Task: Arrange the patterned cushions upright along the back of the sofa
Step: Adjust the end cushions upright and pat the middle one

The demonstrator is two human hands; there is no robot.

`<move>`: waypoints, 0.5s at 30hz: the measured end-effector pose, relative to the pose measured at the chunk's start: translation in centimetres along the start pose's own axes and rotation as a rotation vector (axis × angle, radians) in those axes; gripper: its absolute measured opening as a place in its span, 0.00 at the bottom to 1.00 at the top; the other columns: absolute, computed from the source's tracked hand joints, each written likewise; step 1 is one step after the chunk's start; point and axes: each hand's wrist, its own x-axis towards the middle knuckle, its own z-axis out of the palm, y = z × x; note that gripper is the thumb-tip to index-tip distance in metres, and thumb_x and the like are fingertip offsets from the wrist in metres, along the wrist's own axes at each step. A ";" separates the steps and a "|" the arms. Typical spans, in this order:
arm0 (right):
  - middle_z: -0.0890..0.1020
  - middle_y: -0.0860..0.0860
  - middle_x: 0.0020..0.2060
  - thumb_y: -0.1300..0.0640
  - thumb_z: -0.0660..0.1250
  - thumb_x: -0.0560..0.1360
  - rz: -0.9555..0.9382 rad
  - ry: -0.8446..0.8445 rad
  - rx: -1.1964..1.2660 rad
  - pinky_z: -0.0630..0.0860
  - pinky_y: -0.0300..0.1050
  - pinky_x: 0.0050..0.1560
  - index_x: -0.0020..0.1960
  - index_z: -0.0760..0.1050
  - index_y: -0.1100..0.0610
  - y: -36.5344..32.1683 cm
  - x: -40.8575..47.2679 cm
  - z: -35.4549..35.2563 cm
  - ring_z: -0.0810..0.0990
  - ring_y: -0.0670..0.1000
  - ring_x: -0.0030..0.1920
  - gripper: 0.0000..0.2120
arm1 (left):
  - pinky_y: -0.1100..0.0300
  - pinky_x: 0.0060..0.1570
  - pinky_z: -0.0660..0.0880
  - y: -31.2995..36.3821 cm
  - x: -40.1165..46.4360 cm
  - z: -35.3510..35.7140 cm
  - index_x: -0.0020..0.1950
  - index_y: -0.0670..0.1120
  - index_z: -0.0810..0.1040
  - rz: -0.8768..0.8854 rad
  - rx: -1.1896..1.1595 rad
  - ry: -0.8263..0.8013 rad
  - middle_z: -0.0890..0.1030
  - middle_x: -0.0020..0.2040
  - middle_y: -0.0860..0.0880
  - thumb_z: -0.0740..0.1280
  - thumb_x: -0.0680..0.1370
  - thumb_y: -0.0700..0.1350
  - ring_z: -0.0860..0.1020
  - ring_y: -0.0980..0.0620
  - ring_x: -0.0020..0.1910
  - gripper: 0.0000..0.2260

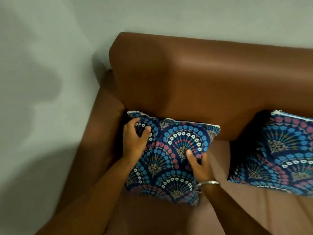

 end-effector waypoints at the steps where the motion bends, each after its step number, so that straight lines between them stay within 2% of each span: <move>1: 0.76 0.50 0.66 0.38 0.68 0.71 -0.089 0.023 0.010 0.75 0.52 0.62 0.73 0.63 0.48 -0.3 -1.1 0.1 0.76 0.51 0.64 0.35 | 0.52 0.64 0.72 1.1 -1.6 -0.7 0.72 0.48 0.67 0.099 -0.094 0.100 0.70 0.69 0.45 0.71 0.77 0.53 0.72 0.48 0.67 0.26; 3: 0.77 0.58 0.63 0.43 0.65 0.75 -0.212 0.138 -0.022 0.73 0.40 0.61 0.72 0.63 0.58 -1.5 -1.5 -0.1 0.78 0.50 0.60 0.32 | 0.54 0.66 0.71 2.4 -3.6 -2.0 0.73 0.49 0.64 0.247 -0.261 0.223 0.70 0.70 0.43 0.72 0.77 0.48 0.71 0.48 0.70 0.28; 4: 0.78 0.66 0.59 0.46 0.64 0.76 -0.220 0.161 -0.024 0.71 0.31 0.58 0.70 0.63 0.66 -2.3 -1.0 -0.2 0.78 0.53 0.56 0.32 | 0.53 0.67 0.70 2.8 -3.5 -2.6 0.74 0.49 0.61 0.297 -0.321 0.242 0.70 0.71 0.42 0.71 0.77 0.47 0.71 0.47 0.71 0.30; 5: 0.78 0.71 0.55 0.45 0.63 0.77 -0.233 0.171 -0.035 0.70 0.27 0.55 0.66 0.64 0.72 -2.7 0.2 -0.4 0.78 0.58 0.53 0.33 | 0.53 0.68 0.69 2.7 -2.6 -3.1 0.75 0.48 0.59 0.330 -0.350 0.248 0.70 0.71 0.41 0.70 0.77 0.47 0.71 0.46 0.71 0.31; 6: 0.77 0.72 0.54 0.40 0.62 0.76 -0.217 0.171 -0.044 0.72 0.32 0.57 0.66 0.63 0.71 -3.2 1.2 -0.5 0.78 0.62 0.53 0.36 | 0.54 0.69 0.69 2.6 -1.4 -3.3 0.76 0.48 0.57 0.330 -0.353 0.259 0.70 0.70 0.41 0.69 0.77 0.48 0.71 0.47 0.70 0.32; 7: 0.76 0.71 0.56 0.36 0.63 0.74 -0.185 0.126 -0.055 0.75 0.45 0.61 0.69 0.61 0.67 -3.3 2.5 -0.7 0.77 0.65 0.56 0.40 | 0.54 0.68 0.70 2.4 0.0 -3.6 0.76 0.47 0.56 0.293 -0.357 0.282 0.71 0.69 0.42 0.68 0.77 0.50 0.72 0.47 0.68 0.32; 8: 0.75 0.69 0.60 0.34 0.64 0.73 -0.171 0.090 -0.099 0.75 0.57 0.61 0.73 0.59 0.60 -3.4 3.4 -0.8 0.77 0.67 0.59 0.40 | 0.51 0.67 0.71 2.2 1.6 -3.9 0.77 0.47 0.56 0.231 -0.368 0.302 0.72 0.67 0.43 0.68 0.77 0.53 0.73 0.47 0.67 0.33; 9: 0.75 0.67 0.61 0.36 0.65 0.73 -0.182 0.075 -0.124 0.75 0.61 0.60 0.74 0.57 0.56 -2.8 4.2 -1.1 0.77 0.65 0.60 0.39 | 0.47 0.66 0.73 1.9 3.3 -4.2 0.77 0.46 0.58 0.157 -0.375 0.292 0.74 0.67 0.43 0.66 0.77 0.57 0.75 0.47 0.65 0.33; 11: 0.78 0.63 0.57 0.41 0.67 0.74 -0.184 0.064 -0.090 0.78 0.51 0.57 0.71 0.61 0.56 -2.2 4.1 -1.3 0.81 0.53 0.57 0.32 | 0.44 0.61 0.77 1.4 6.1 -4.6 0.72 0.48 0.68 0.019 -0.340 0.167 0.79 0.63 0.46 0.63 0.76 0.66 0.79 0.50 0.60 0.31; 12: 0.80 0.59 0.55 0.43 0.68 0.74 -0.168 0.072 -0.059 0.78 0.47 0.56 0.68 0.65 0.54 -2.0 3.6 -1.2 0.82 0.48 0.54 0.28 | 0.43 0.58 0.78 1.2 6.7 -4.7 0.67 0.49 0.73 0.003 -0.316 0.103 0.82 0.59 0.48 0.62 0.76 0.67 0.81 0.51 0.57 0.28; 14: 0.83 0.54 0.49 0.35 0.69 0.70 -0.130 0.024 -0.054 0.79 0.53 0.55 0.61 0.72 0.46 -1.6 2.8 -0.6 0.83 0.50 0.50 0.24 | 0.47 0.53 0.80 1.0 6.7 -5.2 0.61 0.47 0.78 0.021 -0.291 0.123 0.84 0.54 0.48 0.61 0.79 0.63 0.83 0.50 0.53 0.23; 15: 0.83 0.53 0.47 0.31 0.68 0.67 -0.109 -0.002 -0.064 0.79 0.57 0.55 0.59 0.74 0.47 -1.6 3.0 0.0 0.83 0.53 0.50 0.27 | 0.53 0.50 0.81 0.6 6.5 -5.7 0.60 0.45 0.78 0.024 -0.274 0.173 0.84 0.53 0.47 0.60 0.80 0.61 0.83 0.48 0.51 0.21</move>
